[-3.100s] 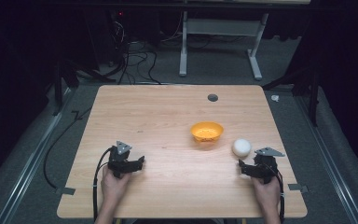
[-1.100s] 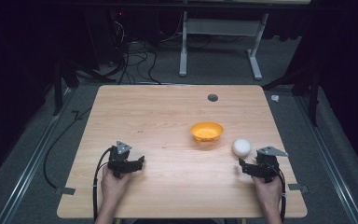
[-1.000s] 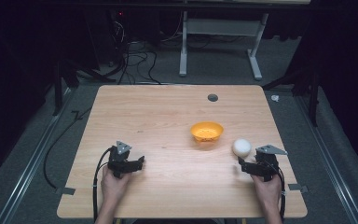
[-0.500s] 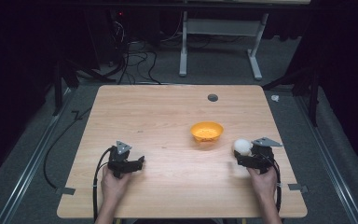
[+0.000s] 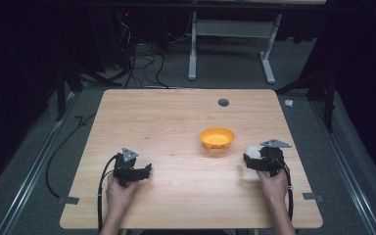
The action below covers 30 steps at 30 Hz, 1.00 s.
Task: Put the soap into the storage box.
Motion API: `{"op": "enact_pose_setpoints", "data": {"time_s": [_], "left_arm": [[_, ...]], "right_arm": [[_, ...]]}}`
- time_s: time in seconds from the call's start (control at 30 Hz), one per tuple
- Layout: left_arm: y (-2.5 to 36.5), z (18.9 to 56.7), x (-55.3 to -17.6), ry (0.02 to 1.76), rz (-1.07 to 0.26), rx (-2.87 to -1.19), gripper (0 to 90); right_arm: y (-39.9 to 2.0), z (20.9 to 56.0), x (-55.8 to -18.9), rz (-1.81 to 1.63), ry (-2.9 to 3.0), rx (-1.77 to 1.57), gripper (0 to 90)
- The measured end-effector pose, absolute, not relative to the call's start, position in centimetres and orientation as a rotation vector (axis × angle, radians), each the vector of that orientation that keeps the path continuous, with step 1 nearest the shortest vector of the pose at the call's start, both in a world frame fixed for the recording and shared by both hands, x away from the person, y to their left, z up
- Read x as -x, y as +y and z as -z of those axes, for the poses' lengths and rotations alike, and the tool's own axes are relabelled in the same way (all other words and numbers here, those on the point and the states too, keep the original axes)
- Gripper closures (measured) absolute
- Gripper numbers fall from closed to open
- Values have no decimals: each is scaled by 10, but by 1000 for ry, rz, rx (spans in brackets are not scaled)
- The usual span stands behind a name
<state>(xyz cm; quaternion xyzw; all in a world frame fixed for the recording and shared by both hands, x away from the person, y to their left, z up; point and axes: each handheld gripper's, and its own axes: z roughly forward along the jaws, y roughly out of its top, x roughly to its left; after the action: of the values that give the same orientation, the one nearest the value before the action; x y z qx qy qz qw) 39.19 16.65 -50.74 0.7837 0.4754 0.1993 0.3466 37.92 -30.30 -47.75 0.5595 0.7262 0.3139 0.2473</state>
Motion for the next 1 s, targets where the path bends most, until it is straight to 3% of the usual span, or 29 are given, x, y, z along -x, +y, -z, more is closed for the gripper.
{"op": "enact_pose_setpoints", "data": {"time_s": [0.6, 1.0], "left_arm": [[167, 507, -392, 1233, -517, -2034, 203], [167, 507, -392, 1233, -516, -2033, 204]], "right_arm": [[-304, 489, -389, -836, 2000, -1573, 162], [-307, 492, -388, -854, 1992, -1576, 242]]}}
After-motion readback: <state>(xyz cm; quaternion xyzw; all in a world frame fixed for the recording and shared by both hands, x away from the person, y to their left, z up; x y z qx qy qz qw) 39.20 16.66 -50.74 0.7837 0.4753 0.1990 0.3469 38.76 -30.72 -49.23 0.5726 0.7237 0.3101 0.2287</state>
